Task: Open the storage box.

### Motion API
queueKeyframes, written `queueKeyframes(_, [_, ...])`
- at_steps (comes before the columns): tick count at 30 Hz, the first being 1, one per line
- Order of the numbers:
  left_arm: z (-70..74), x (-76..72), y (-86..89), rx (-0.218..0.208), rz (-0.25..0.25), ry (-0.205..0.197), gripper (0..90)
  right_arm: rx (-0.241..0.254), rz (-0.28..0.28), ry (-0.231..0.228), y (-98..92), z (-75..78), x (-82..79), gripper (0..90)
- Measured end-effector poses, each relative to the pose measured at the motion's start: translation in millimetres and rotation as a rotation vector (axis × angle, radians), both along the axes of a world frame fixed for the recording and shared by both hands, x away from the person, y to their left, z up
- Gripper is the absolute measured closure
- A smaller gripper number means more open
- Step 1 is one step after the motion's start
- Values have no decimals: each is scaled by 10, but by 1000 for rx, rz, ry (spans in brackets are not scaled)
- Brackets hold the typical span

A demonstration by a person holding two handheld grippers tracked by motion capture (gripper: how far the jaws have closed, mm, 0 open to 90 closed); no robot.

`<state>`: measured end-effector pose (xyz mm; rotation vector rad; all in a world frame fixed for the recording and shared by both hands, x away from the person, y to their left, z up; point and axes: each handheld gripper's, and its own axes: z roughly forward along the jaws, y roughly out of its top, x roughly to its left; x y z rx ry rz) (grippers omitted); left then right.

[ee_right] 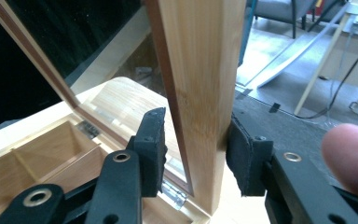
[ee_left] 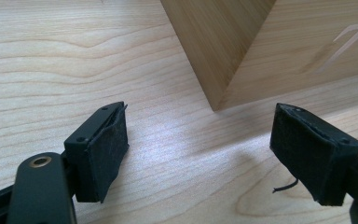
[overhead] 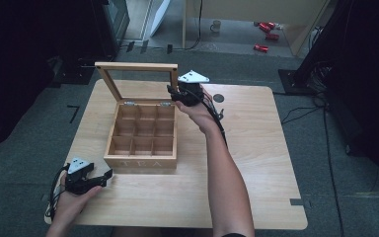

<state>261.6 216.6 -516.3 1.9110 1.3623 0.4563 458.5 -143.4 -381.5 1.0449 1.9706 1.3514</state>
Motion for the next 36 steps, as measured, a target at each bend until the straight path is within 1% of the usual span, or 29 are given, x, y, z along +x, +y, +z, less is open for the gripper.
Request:
queueKeyframes(3, [0,0,0,1,0,0,198,-4,-11,1,0,6,32,629])
queueKeyframes(4, [0,1,2,0,0,0,198,4,-29,8,-15,10,66,656])
queueKeyframes(5, [0,1,2,0,0,0,198,4,-29,8,-15,10,66,656])
queueKeyframes(6, [0,1,2,-2,0,0,198,19,-49,15,-24,7,97,669])
queueKeyframes(7, [0,1,2,-2,0,0,198,19,-49,15,-24,7,97,669])
queueKeyframes(8, [0,1,2,-2,0,0,198,38,-68,32,-25,11,138,670])
queueKeyframes(9, [0,1,2,-2,0,0,198,38,-68,32,-25,11,138,670])
queueKeyframes(12, [0,2,2,-2,0,0,198,57,-92,57,-14,18,210,670])
queueKeyframes(13, [0,2,2,-3,1,0,198,57,-92,57,-14,18,210,670])
queueKeyframes(15, [0,3,2,-1,-1,1,198,74,-116,80,-1,22,265,669])
queueKeyframes(16, [0,3,2,-1,-1,1,198,74,-116,80,-1,22,265,669])
queueKeyframes(19, [-1,3,1,-3,-1,-1,198,100,-158,107,22,13,343,669])
queueKeyframes(20, [-1,3,1,-3,-1,-1,198,100,-158,107,22,13,343,669])
queueKeyframes(21, [-1,4,1,-4,0,-1,198,116,-176,122,25,2,382,669])
queueKeyframes(26, [-2,3,-19,15,-10,-1,182,139,-210,139,30,-27,441,669])
queueKeyframes(29, [-3,-4,-44,45,-23,0,146,151,-234,144,47,-44,466,668])
queueKeyframes(36, [-4,-15,-57,63,-24,-1,139,155,-253,141,65,-59,482,667])
